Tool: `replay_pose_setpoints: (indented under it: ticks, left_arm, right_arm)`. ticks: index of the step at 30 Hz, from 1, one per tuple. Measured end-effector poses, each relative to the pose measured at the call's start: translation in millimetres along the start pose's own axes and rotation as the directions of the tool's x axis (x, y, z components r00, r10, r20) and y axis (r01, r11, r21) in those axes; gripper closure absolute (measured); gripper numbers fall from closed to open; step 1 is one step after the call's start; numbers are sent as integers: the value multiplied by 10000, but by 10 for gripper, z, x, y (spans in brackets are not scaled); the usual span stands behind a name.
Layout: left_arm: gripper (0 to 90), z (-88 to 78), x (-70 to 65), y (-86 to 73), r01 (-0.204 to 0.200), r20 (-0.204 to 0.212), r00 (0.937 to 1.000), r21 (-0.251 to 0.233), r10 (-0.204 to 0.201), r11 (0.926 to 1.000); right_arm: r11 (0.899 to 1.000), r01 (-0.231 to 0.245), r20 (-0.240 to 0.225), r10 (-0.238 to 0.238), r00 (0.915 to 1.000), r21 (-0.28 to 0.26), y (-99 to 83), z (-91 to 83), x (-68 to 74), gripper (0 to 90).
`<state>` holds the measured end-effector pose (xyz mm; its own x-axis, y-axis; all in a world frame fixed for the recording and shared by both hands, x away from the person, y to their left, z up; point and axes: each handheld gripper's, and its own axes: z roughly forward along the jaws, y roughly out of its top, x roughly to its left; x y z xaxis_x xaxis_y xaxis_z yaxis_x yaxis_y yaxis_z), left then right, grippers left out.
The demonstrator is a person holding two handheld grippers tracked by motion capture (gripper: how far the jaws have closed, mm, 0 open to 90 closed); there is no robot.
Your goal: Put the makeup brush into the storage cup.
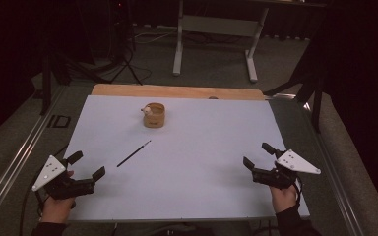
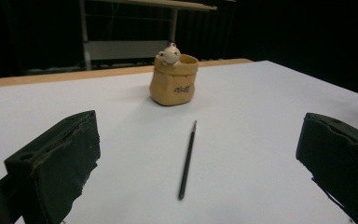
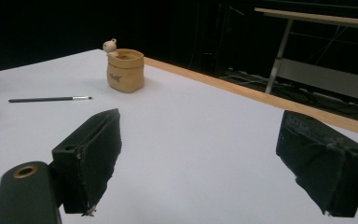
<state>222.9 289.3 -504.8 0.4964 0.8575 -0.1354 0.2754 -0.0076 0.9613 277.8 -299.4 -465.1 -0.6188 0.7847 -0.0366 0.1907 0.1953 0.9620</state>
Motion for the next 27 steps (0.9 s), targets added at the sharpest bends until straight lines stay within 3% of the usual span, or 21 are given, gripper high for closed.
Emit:
replay_pose_setpoints:
  ticks: [9, 10, 11, 15, 16, 17, 18, 19, 21, 23, 24, 26, 27]
  left_arm:
    - [4, -13, -7, 34, 274, 171, 9995, -6, -274, 9996]
    - [4, -22, -10, 75, 265, 181, 9995, 318, -271, 9991]
    - [4, -40, -20, 119, 221, 205, 9995, 347, -229, 9992]
    - [4, -40, -25, 206, 680, 474, 9964, 385, -698, 9969]
    - [4, -8, -26, 292, 868, 686, 9932, 963, -936, 9916]
    - [4, -8, -26, 292, 868, 686, 9932, 963, -936, 9916]
    - [4, 34, -32, 379, 768, 515, 9950, 1485, -853, 9859]
    - [4, 34, -32, 379, 768, 515, 9950, 1485, -853, 9859]
    - [4, 80, -32, 463, 596, 493, 9963, 1957, -705, 9789]
    - [4, 162, -2, 584, 414, 796, 9949, 2398, -622, 9699]
    - [4, 162, -2, 584, 414, 796, 9949, 2398, -622, 9699]
    - [4, 218, 9, 660, 136, 858, 9956, 2600, -371, 9655]
    - [4, 281, 30, 729, -26, 964, 9950, 2817, -256, 9595]
  right_arm:
    - [9996, -27, -70, 25, 10000, -291, 20, -31, 5, 136]
    - [9996, -27, -70, 25, 10000, -291, 20, -31, 5, 136]
    - [9995, 39, -89, -42, 10000, -328, 31, -32, 25, 136]
    - [9993, 153, -98, -156, 9998, -345, 38, -29, 47, 136]
    - [9992, 139, -129, -144, 9998, -375, 39, -30, 50, 136]
    - [9992, 139, -129, -144, 9998, -375, 39, -30, 50, 136]
    - [9992, 143, -171, -150, 9997, -379, 42, -29, 57, 136]
    - [9992, 143, -171, -150, 9997, -379, 42, -29, 57, 136]
    - [9991, 223, -177, -230, 9996, -354, 42, -22, 65, 136]
    - [9991, 246, -204, -253, 9995, -333, 44, -18, 71, 136]
    - [9991, 246, -204, -253, 9995, -333, 44, -18, 71, 136]
    - [9991, 196, -233, -204, 9995, -363, 47, -18, 72, 136]
    - [9992, 221, -232, -229, 9995, -346, 46, -15, 72, 136]
